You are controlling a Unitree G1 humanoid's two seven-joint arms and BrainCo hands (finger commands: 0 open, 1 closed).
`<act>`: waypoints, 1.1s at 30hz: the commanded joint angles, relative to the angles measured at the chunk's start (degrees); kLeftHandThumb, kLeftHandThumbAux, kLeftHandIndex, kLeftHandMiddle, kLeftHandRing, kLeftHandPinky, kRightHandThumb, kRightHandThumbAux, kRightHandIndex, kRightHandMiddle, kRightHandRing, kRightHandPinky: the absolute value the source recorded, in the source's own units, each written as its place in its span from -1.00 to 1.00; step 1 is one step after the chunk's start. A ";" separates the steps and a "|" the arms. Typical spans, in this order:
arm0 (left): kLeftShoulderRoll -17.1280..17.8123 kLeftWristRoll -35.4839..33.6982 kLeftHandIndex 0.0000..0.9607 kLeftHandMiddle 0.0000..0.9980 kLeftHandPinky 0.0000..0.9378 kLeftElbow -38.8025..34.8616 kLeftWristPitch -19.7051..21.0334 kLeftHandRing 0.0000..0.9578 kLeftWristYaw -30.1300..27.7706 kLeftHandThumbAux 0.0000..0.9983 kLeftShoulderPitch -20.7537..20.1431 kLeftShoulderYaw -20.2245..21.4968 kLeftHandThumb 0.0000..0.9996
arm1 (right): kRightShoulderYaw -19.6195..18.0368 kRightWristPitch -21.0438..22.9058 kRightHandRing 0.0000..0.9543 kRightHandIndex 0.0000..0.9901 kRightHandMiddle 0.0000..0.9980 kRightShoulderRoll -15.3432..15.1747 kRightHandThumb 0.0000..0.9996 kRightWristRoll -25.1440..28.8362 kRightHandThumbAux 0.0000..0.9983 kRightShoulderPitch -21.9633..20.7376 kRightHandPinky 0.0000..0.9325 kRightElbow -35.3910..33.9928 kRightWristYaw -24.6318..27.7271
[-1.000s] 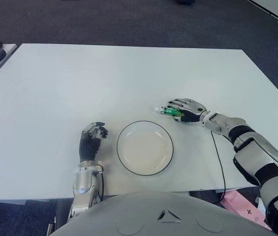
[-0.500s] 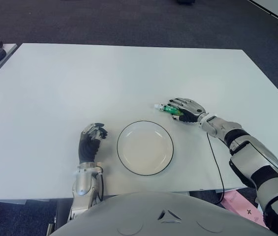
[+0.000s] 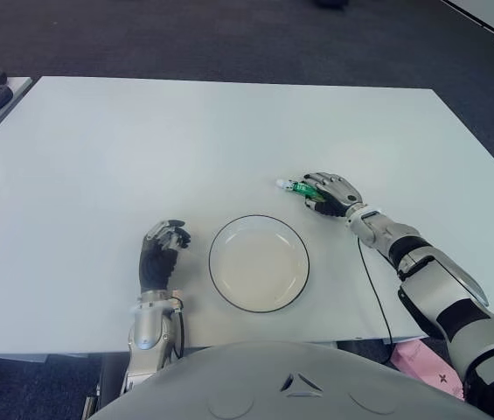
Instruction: Put the toothpaste on the table into the plate.
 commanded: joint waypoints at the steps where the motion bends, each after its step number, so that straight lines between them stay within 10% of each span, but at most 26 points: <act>1: -0.91 0.34 -0.10 0.16 0.15 1.55 2.51 0.18 0.58 0.44 0.85 -0.34 0.40 | 0.03 4.21 -0.08 -0.18 -0.19 -0.62 0.45 -0.28 0.22 4.41 0.01 3.95 2.50; 8: -0.97 0.55 -0.10 0.15 0.15 1.48 3.08 0.18 0.83 0.44 0.72 -0.23 0.40 | -3.83 2.40 -0.02 -0.18 -0.18 -0.36 0.93 4.05 0.34 4.57 0.11 3.61 4.34; 33: -1.42 0.18 -0.10 0.16 0.16 1.83 3.16 0.18 1.02 0.44 -0.02 -0.04 0.40 | -6.23 1.42 -0.06 -0.09 -0.03 -0.31 1.00 6.43 0.33 3.94 0.01 2.52 2.42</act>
